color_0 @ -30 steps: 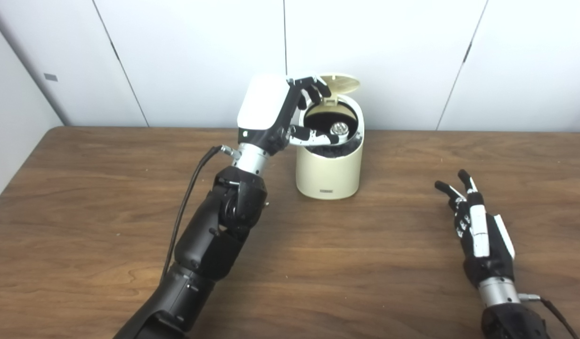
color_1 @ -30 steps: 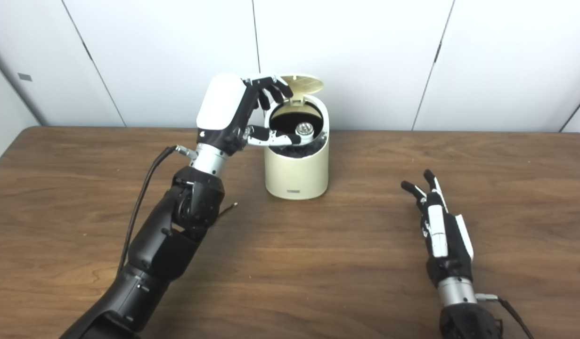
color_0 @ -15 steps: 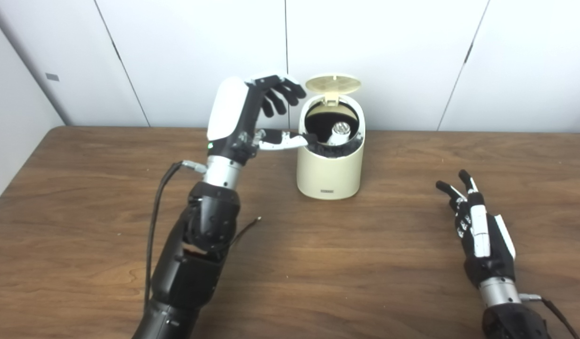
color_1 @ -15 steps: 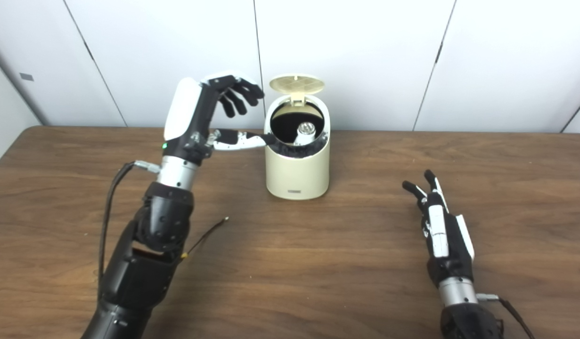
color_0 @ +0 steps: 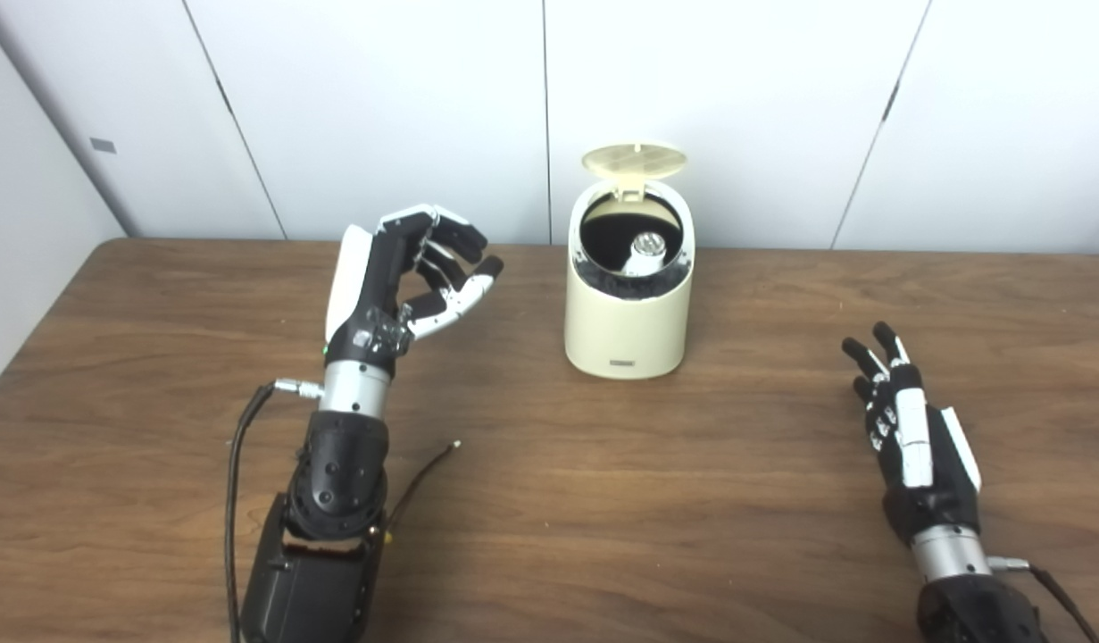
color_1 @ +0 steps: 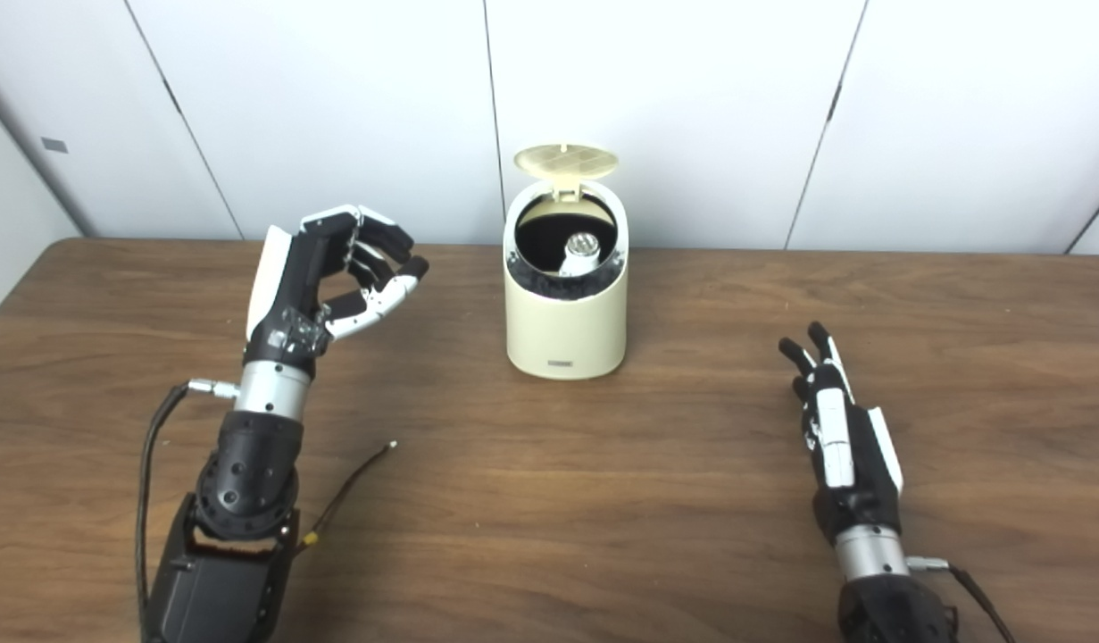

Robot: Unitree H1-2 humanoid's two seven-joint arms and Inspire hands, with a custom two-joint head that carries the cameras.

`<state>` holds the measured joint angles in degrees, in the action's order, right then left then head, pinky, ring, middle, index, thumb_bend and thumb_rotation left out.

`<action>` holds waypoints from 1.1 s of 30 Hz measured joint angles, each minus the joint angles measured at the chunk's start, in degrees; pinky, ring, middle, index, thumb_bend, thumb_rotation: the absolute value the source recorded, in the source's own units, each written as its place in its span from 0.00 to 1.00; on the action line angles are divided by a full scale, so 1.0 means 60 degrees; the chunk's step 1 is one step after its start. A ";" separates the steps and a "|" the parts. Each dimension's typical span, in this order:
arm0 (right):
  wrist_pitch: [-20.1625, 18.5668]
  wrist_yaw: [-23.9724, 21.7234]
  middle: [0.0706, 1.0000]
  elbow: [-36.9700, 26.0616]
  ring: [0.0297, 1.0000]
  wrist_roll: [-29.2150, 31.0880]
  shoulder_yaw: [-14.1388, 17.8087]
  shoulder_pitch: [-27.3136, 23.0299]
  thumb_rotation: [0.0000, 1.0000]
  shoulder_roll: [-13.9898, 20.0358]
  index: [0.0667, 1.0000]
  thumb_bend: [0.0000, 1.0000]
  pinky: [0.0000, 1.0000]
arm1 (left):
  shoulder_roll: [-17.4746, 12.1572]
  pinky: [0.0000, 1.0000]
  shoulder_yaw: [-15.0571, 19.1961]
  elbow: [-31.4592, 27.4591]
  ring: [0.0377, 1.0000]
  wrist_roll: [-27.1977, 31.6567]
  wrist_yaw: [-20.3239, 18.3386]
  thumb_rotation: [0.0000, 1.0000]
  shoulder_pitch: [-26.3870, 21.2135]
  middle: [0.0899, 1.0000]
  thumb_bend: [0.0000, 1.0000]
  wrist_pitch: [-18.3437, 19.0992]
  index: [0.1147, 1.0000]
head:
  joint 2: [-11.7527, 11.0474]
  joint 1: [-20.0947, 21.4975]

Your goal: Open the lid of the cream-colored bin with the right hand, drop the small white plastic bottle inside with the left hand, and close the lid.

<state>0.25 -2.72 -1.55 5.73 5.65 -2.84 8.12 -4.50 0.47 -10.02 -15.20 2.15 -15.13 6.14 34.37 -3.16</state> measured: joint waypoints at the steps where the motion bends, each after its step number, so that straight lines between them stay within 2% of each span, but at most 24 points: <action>1: 0.0000 -0.0017 0.95 -0.0001 1.00 0.0004 -0.0002 -0.0001 1.00 0.0021 0.99 0.69 1.00 | 0.0083 0.62 0.0085 0.0075 0.69 0.0416 -0.0081 0.91 0.0090 0.74 0.38 0.0002 0.75 | 0.0015 0.0015; 3: -0.0003 -0.0071 0.96 -0.0003 1.00 -0.0009 -0.0012 -0.0010 1.00 0.0084 0.99 0.70 1.00 | 0.0256 0.69 0.0263 0.0377 0.75 0.1230 -0.0214 0.96 0.0224 0.78 0.39 -0.0051 0.80 | 0.0000 0.0015; 4: -0.0010 -0.0093 0.97 -0.0006 1.00 -0.0011 -0.0013 -0.0015 1.00 0.0128 0.99 0.70 1.00 | 0.0339 0.78 0.0334 0.0520 0.81 0.1596 -0.0327 0.99 0.0306 0.84 0.45 -0.0052 0.87 | 0.0000 0.0015; 7: -0.0025 -0.0160 0.99 -0.0002 1.00 0.0018 0.0009 -0.0060 1.00 0.0212 0.99 0.71 1.00 | 0.0455 0.95 0.0392 0.0601 0.94 0.2440 -0.0604 1.00 0.0568 0.97 0.55 0.0115 0.97 | 0.0000 0.0015; 9: -0.0029 -0.0217 1.00 -0.0002 1.00 0.0102 0.0032 -0.0128 1.00 0.0243 1.00 0.71 1.00 | 0.0491 0.99 0.0419 0.0601 0.98 0.2787 -0.0742 1.00 0.0663 0.99 0.57 0.0294 0.99 | 0.0015 0.0058; 12: -0.0072 -0.0321 1.00 -0.0055 1.00 0.0113 0.0034 -0.0300 1.00 0.0313 1.00 0.70 1.00 | 0.0613 1.00 0.0523 0.0622 1.00 0.3065 -0.0721 1.00 0.0785 1.00 0.61 0.0300 1.00 | 0.0029 0.0073; 18: -0.0223 -0.0371 0.99 -0.0245 1.00 0.0082 0.0052 -0.0999 1.00 0.0590 0.97 0.73 1.00 | 0.0782 1.00 0.0635 0.0787 1.00 0.3172 -0.0674 1.00 0.1334 1.00 0.58 0.0229 1.00 | 0.0044 0.0132; 22: -0.0521 -0.0338 0.97 -0.0335 1.00 -0.0555 -0.0133 -0.1712 1.00 0.0809 0.95 0.74 1.00 | 0.0817 1.00 0.0670 0.0798 1.00 0.3298 -0.0659 1.00 0.1597 1.00 0.58 0.0152 1.00 | -0.0131 0.0220; 25: -0.1193 -0.0336 0.97 -0.0727 1.00 -0.1097 -0.0358 -0.2237 1.00 0.0924 0.95 0.74 1.00 | 0.0824 1.00 0.0691 0.0834 1.00 0.3298 -0.0605 1.00 0.1693 1.00 0.59 -0.0018 1.00 | -0.0146 0.0264; 29: -0.1825 -0.0512 0.97 -0.1003 1.00 -0.1308 -0.0625 -0.3066 1.00 0.0951 0.93 0.66 1.00 | 0.0825 1.00 0.0698 0.0948 1.00 0.3294 -0.0429 1.00 0.1724 1.00 0.63 -0.0170 1.00 | -0.0190 0.0337; 33: -0.2408 -0.0581 0.97 -0.1022 1.00 -0.2017 -0.1105 -0.4106 1.00 0.1068 0.92 0.67 1.00 | 0.0813 1.00 0.0682 0.0948 1.00 0.3296 -0.0418 1.00 0.1725 1.00 0.63 -0.0380 1.00 | -0.0205 0.0410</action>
<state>-14.20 -6.21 -7.68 -6.37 -0.98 -27.48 14.53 0.38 4.56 -4.33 4.57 -0.36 -4.77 3.86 33.13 -0.70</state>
